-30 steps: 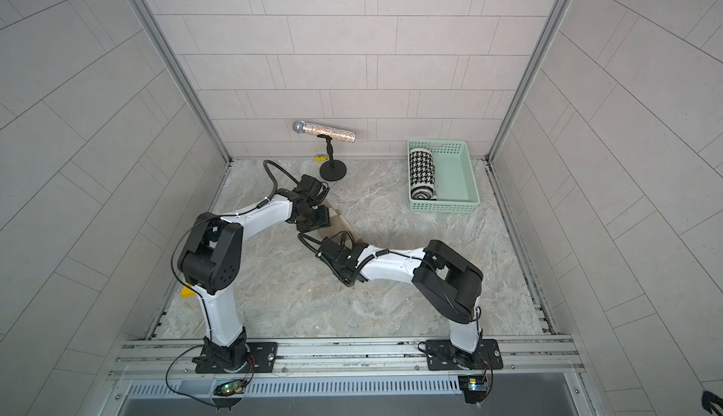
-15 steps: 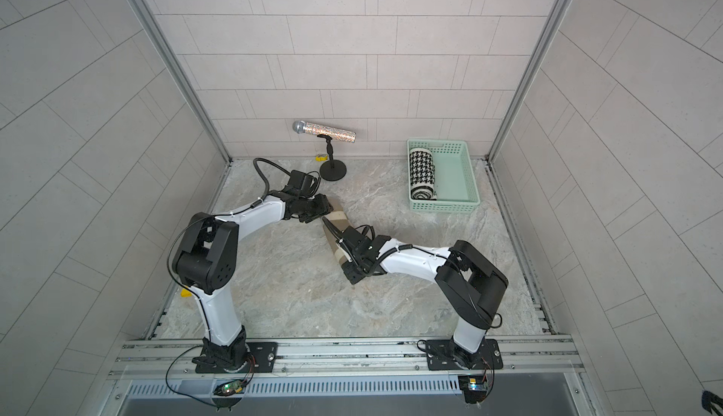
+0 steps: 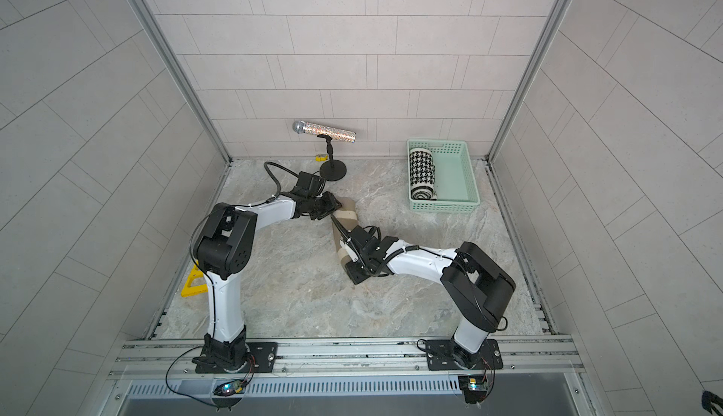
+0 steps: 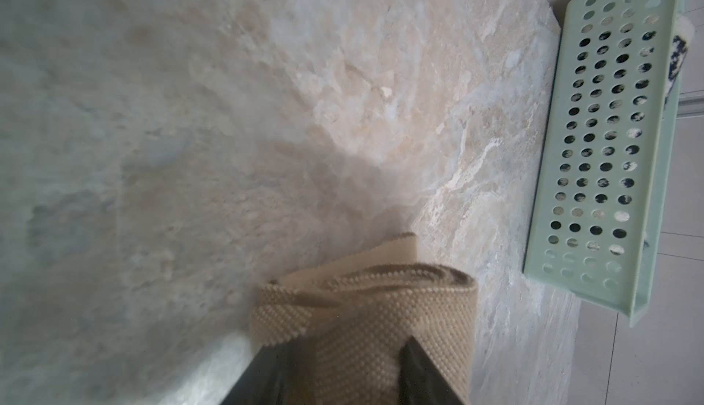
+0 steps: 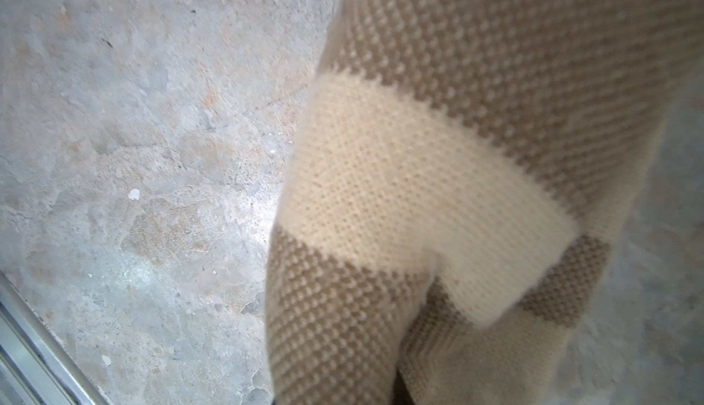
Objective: Roll up the scarf and place it into the basket
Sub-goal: Roll the scarf at the center of the board, then pick up the scarf at the center of the board.
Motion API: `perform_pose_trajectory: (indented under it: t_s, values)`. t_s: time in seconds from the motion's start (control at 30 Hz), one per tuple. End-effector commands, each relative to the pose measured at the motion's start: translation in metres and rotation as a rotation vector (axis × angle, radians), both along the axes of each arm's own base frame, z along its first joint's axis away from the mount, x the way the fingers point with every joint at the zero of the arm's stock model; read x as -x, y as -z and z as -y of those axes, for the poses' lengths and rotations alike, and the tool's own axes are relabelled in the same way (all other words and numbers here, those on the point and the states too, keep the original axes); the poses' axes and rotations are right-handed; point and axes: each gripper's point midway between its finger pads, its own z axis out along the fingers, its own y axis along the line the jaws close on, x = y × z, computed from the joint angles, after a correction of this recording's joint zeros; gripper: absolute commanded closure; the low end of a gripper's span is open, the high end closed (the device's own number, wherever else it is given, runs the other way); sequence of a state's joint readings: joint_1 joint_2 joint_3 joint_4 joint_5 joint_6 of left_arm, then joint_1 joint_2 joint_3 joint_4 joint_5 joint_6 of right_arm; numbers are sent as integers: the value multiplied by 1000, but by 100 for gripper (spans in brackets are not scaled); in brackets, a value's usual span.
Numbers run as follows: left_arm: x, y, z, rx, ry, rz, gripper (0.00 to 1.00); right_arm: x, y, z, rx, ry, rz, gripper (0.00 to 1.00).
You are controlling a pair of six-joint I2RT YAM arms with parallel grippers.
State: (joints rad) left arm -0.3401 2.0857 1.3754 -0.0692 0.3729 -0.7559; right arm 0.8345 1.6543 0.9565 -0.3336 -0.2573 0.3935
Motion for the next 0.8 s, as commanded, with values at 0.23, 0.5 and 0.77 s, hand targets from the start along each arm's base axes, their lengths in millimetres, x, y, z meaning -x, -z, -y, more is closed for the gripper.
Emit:
perform_pose_trajectory:
  t_s: [0.23, 0.5, 0.77]
  values:
    - [-52, 5, -4, 27, -45, 66, 50, 48, 22, 33, 2, 58, -233, 85]
    - [-19, -43, -23, -34, -52, 73, 46, 48, 23, 39, -4, 105, -255, 77]
    - [97, -70, -12, -18, 95, 6, 55, 42, 6, 37, -46, 135, -248, 55]
